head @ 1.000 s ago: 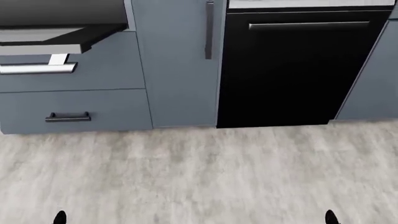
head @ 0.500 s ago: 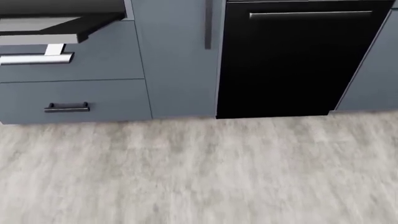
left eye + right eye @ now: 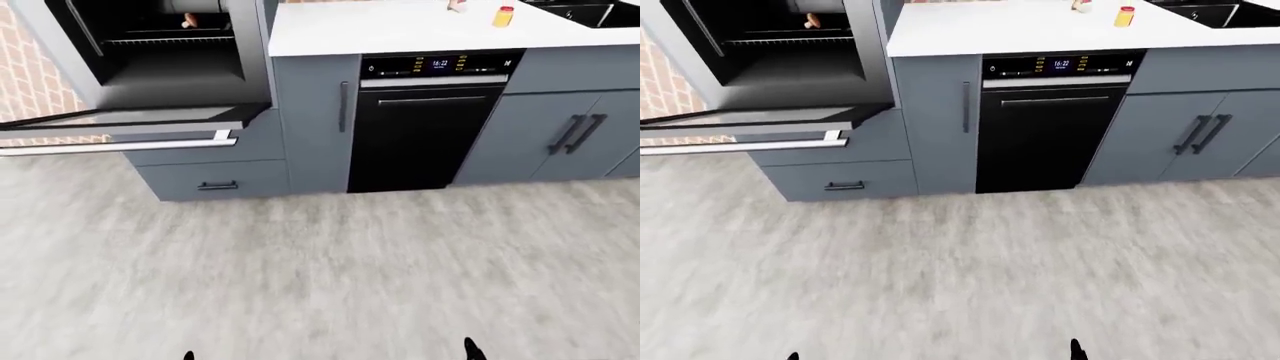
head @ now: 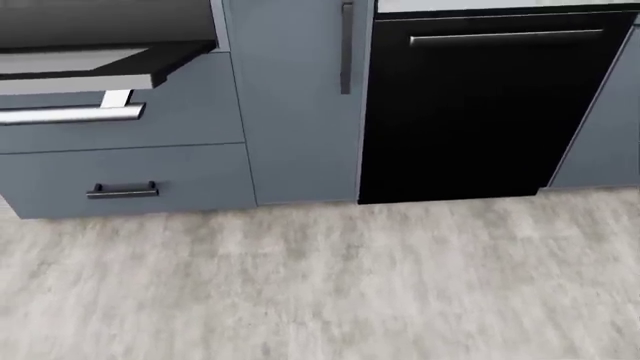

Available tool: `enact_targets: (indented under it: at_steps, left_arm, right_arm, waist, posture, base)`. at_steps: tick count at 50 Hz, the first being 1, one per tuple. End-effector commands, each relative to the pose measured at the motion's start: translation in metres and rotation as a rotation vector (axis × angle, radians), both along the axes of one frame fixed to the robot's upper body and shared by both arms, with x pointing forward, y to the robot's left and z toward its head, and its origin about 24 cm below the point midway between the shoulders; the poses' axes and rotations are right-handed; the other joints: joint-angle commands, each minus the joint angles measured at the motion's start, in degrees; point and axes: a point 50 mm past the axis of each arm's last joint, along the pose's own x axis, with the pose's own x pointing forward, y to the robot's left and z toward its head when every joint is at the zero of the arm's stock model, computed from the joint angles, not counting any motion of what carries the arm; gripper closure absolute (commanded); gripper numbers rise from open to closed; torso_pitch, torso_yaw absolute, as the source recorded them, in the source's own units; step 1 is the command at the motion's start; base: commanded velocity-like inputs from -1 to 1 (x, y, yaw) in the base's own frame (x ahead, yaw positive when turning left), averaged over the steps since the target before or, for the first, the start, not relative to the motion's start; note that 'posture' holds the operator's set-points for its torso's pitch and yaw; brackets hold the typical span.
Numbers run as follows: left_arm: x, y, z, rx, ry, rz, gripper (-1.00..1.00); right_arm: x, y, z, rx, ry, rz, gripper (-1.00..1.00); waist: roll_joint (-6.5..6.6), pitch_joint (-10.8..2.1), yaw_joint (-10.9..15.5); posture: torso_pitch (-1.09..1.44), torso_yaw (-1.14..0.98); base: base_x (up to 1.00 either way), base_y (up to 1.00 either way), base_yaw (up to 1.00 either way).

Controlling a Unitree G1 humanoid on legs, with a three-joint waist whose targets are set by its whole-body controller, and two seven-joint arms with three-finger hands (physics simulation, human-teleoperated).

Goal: Close the oven door.

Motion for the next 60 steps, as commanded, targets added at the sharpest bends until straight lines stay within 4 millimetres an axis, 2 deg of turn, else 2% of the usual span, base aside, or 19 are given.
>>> enact_targets:
  at_steps: [1, 6, 10, 11, 15, 19, 22, 24, 25, 35, 40, 41, 45, 50, 52, 54, 55, 56, 60]
  left_arm:
    - [0.0074, 0.0005, 0.0033, 0.012, -0.038, -0.015, -1.00]
    - [0.0073, 0.0000, 0.0032, 0.013, -0.036, -0.018, -1.00]
    - [0.0083, 0.0011, 0.0037, 0.017, -0.036, -0.020, -1.00]
    - [0.0083, 0.0011, 0.0037, 0.018, -0.036, -0.021, -1.00]
    - [0.0080, 0.0013, 0.0036, 0.018, -0.035, -0.021, -1.00]
    - [0.0087, 0.0011, 0.0037, 0.019, -0.036, -0.022, -1.00]
    - [0.0088, 0.0015, 0.0039, 0.019, -0.035, -0.021, -1.00]
    - [0.0090, 0.0014, 0.0039, 0.019, -0.037, -0.021, -1.00]
    - [0.0088, 0.0012, 0.0038, 0.019, -0.036, -0.021, -1.00]
    - [0.0095, -0.0004, 0.0037, 0.020, -0.040, -0.022, -1.00]
    - [0.0090, -0.0004, 0.0035, 0.020, -0.038, -0.022, -1.00]
    - [0.0091, -0.0003, 0.0036, 0.020, -0.038, -0.022, -1.00]
    - [0.0093, 0.0006, 0.0038, 0.020, -0.037, -0.022, -1.00]
    - [0.0091, 0.0012, 0.0038, 0.020, -0.036, -0.022, -1.00]
    - [0.0090, 0.0013, 0.0039, 0.020, -0.036, -0.022, -1.00]
    - [0.0088, 0.0013, 0.0038, 0.020, -0.035, -0.022, -1.00]
    - [0.0090, 0.0014, 0.0039, 0.020, -0.035, -0.022, -1.00]
    - [0.0090, 0.0016, 0.0039, 0.020, -0.035, -0.021, -1.00]
    - [0.0078, 0.0033, 0.0041, 0.021, -0.034, -0.017, -1.00]
  right_arm:
    - [0.0072, -0.0097, 0.0064, -0.036, -0.047, -0.011, -1.00]
    - [0.0063, -0.0091, 0.0061, -0.034, -0.045, -0.009, -1.00]
    - [0.0065, -0.0093, 0.0061, -0.032, -0.046, -0.009, -1.00]
    - [0.0065, -0.0093, 0.0061, -0.033, -0.045, -0.008, -1.00]
    - [0.0061, -0.0090, 0.0059, -0.031, -0.043, -0.006, -1.00]
    - [0.0052, -0.0087, 0.0056, -0.032, -0.041, -0.007, -1.00]
    - [0.0050, -0.0084, 0.0054, -0.030, -0.041, -0.007, -1.00]
    - [0.0049, -0.0082, 0.0053, -0.029, -0.040, -0.005, -1.00]
    - [0.0051, -0.0082, 0.0054, -0.029, -0.040, -0.005, -1.00]
    - [0.0067, -0.0078, 0.0054, -0.025, -0.041, -0.004, -1.00]
    - [0.0055, -0.0078, 0.0051, -0.024, -0.038, -0.004, -1.00]
    - [0.0056, -0.0078, 0.0051, -0.024, -0.038, -0.004, -1.00]
    - [0.0056, -0.0071, 0.0049, -0.023, -0.037, -0.001, -1.00]
    - [0.0050, -0.0071, 0.0047, -0.020, -0.035, 0.000, -1.00]
    - [0.0053, -0.0072, 0.0047, -0.020, -0.035, 0.000, -1.00]
    - [0.0055, -0.0074, 0.0048, -0.019, -0.036, -0.001, -1.00]
    - [0.0053, -0.0073, 0.0047, -0.019, -0.035, 0.000, -1.00]
    - [0.0051, -0.0073, 0.0047, -0.019, -0.034, -0.001, -1.00]
    - [0.0048, -0.0077, 0.0047, -0.019, -0.034, -0.002, -1.00]
  waist:
    - [-0.50, -0.26, -0.09]
    - [-2.76, -0.08, -0.06]
    - [-6.66, -0.20, -0.13]
    - [-4.11, -0.19, -0.59]
    - [-5.06, -0.57, -0.85]
    - [-2.99, 0.05, -0.63]
    - [-0.14, -0.04, -0.58]
    - [3.53, -0.82, -0.36]
    - [3.38, -1.09, -0.34]
    - [-2.15, 0.02, -0.13]
    - [-7.19, -0.29, -0.39]
    - [-4.41, -0.23, -0.87]
    - [-4.92, -0.65, -0.79]
    - [-1.79, 0.04, -0.57]
    - [0.66, -0.09, -0.54]
    - [5.04, -1.25, -0.02]
    - [1.40, -0.44, 0.27]
    - [2.23, -0.29, 0.14]
    - [0.47, -0.32, 0.31]
  posture:
    - [0.00, 0.00]
    - [0.00, 0.00]
    - [0.00, 0.00]
    - [0.00, 0.00]
    - [0.00, 0.00]
    - [0.00, 0.00]
    - [0.00, 0.00]
    - [0.00, 0.00]
    - [0.00, 0.00]
    - [0.00, 0.00]
    - [0.00, 0.00]
    - [0.00, 0.00]
    - [0.00, 0.00]
    - [0.00, 0.00]
    - [0.00, 0.00]
    - [0.00, 0.00]
    - [0.00, 0.00]
    - [0.00, 0.00]
    - [0.00, 0.00]
  base:
    - [0.00, 0.21, 0.00]
    - [0.00, 0.21, 0.00]
    - [0.00, 0.21, 0.00]
    - [0.00, 0.20, 0.00]
    - [0.00, 0.21, 0.00]
    - [0.00, 0.21, 0.00]
    - [0.00, 0.20, 0.00]
    - [0.00, 0.20, 0.00]
    - [0.00, 0.20, 0.00]
    - [0.00, 0.21, 0.00]
    - [0.00, 0.20, 0.00]
    - [0.00, 0.20, 0.00]
    - [0.00, 0.20, 0.00]
    - [0.00, 0.21, 0.00]
    - [0.00, 0.21, 0.00]
    - [0.00, 0.20, 0.00]
    - [0.00, 0.21, 0.00]
    - [0.00, 0.21, 0.00]
    - [0.00, 0.21, 0.00]
